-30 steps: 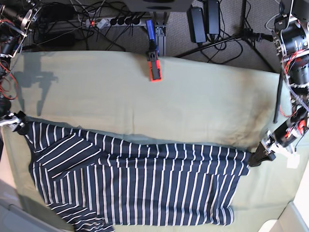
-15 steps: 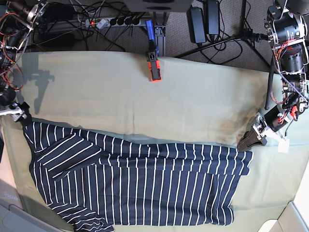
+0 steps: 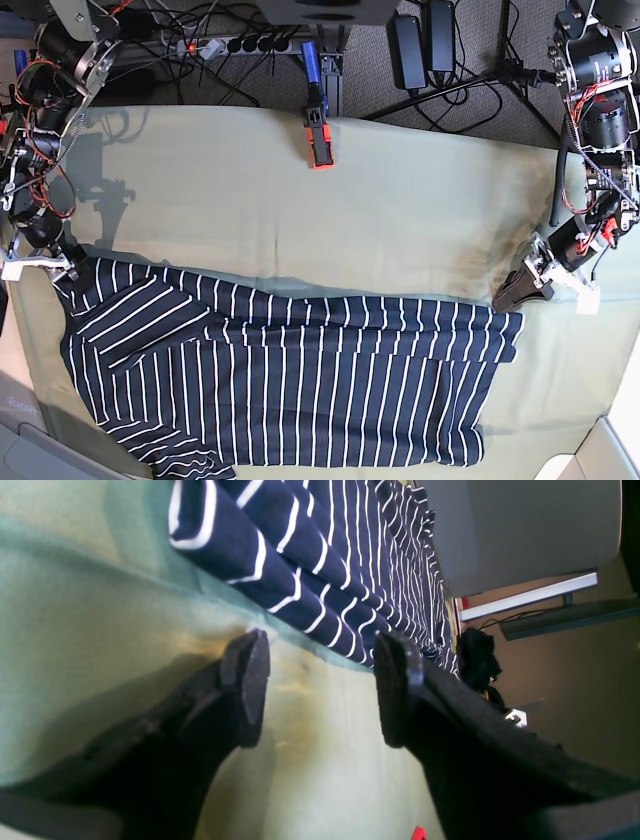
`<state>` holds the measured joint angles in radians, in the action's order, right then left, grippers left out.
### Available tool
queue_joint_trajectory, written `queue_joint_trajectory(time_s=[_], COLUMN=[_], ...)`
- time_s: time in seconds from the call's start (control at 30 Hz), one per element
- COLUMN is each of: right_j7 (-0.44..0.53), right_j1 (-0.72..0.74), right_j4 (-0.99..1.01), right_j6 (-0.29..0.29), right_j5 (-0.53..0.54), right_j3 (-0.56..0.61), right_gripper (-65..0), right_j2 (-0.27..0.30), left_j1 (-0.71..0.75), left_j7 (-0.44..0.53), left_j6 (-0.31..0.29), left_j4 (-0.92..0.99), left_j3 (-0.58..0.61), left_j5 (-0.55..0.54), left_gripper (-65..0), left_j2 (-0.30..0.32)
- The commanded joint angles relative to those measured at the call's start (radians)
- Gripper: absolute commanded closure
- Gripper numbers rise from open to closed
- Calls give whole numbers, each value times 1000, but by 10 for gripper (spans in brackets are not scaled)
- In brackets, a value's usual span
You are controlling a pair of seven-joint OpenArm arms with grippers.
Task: Fold the T-shirt properly
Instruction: 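Hold the shirt edges with both grippers and lower them to the cloth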
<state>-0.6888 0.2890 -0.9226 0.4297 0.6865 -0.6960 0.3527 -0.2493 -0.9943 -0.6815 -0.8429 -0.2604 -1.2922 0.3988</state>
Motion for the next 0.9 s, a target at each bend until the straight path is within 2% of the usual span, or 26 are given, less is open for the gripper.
queue_joint_trajectory(time_s=[0.0, 0.17, 0.2, 0.23, 0.3, 0.33, 0.43, 0.6, 0.7, 0.87], right_j7=[19, 42, 42, 42, 42, 41, 41, 37, 32, 29], right_j1=[31, 40, 40, 40, 40, 40, 35, 35, 35, 35], right_j4=[-11, -10, -10, -10, -10, -10, -10, -10, -10, -10], right_j6=[45, 45, 46, 46, 46, 46, 47, 46, 46, 46], right_j5=[14, 9, 9, 6, -24, -45, -66, -65, -65, -65], right_j3=[-3, -3, -3, -3, -3, -3, -3, -3, -3, -3], right_gripper=[-386, -381, -340, -259, -36, 0, 0, 0, 0, 0], right_j2=[18, 15, 15, 15, 15, 15, 16, 16, 16, 16], left_j1=[-16, -17, -17, -18, -20, -23, -37, -72, -84, -85], left_j7=[7, 14, 22, 27, 30, 33, 49, 108, 124, 175], left_j6=[-17, -17, -17, -17, -17, -17, -17, -17, -17, 49], left_j4=[-14, -14, -14, -14, -13, -14, -13, -13, -13, -13], left_j3=[-3, -3, -3, -3, -3, -3, -3, -4, -4, -4], left_j5=[-14, -14, -14, -14, -14, -13, 0, 125, 163, 249], left_gripper=[-366, -366, -366, -366, -366, -366, -366, -366, -366, -366], left_j2=[17, 17, 17, 17, 17, 17, 17, 16, 11, -5])
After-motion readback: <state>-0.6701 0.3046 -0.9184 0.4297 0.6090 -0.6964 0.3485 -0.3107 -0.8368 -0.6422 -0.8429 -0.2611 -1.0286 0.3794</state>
